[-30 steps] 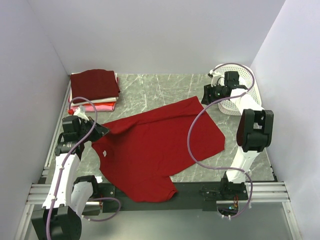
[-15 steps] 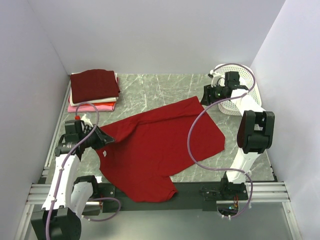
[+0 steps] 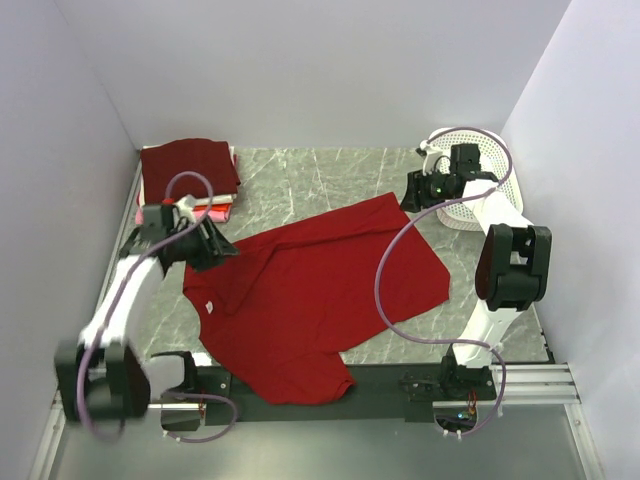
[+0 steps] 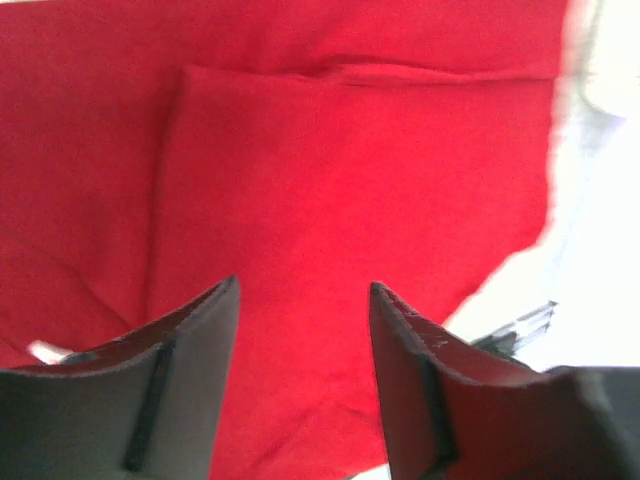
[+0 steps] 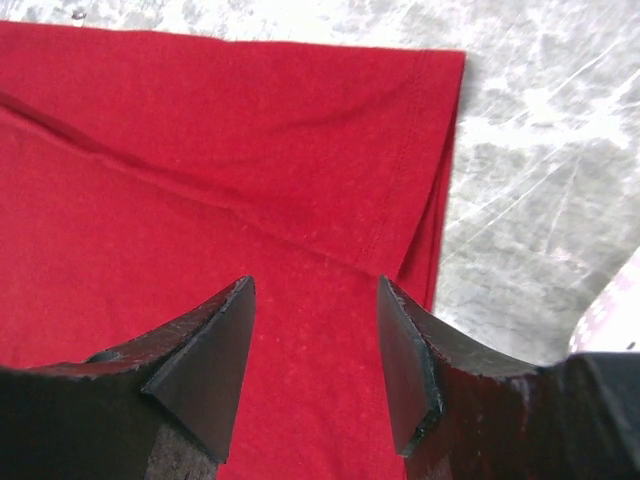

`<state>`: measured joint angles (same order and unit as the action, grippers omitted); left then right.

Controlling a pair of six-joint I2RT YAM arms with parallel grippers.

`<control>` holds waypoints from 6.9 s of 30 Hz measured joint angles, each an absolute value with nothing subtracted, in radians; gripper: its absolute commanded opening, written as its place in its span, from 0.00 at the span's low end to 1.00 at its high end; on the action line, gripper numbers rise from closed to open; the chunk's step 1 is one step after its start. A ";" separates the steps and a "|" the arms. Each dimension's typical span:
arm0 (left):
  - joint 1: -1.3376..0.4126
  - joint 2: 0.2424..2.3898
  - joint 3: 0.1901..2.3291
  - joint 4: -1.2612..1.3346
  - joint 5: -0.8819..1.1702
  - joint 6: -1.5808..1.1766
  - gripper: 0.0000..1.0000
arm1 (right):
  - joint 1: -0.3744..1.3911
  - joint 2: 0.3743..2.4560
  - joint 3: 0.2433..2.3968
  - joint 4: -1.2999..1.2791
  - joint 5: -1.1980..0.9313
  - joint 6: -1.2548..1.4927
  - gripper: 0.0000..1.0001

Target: Fold and stack the t-shirts

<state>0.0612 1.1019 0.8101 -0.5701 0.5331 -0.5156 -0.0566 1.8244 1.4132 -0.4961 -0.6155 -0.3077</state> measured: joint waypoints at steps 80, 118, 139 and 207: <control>-0.522 1.396 0.864 -0.574 0.380 -0.495 0.53 | -0.079 1.824 1.403 -0.554 -0.696 -0.313 0.59; 0.172 0.892 0.576 -0.437 0.019 -0.915 0.61 | 0.058 2.413 2.134 -0.802 -0.373 -0.294 0.48; 0.244 0.928 0.543 -0.397 0.042 -0.945 0.60 | 0.063 2.460 2.158 -0.818 -0.354 -0.278 0.15; 0.263 1.326 0.545 -0.097 0.143 -0.939 0.00 | 0.075 2.467 2.224 -0.697 -0.322 -0.208 0.29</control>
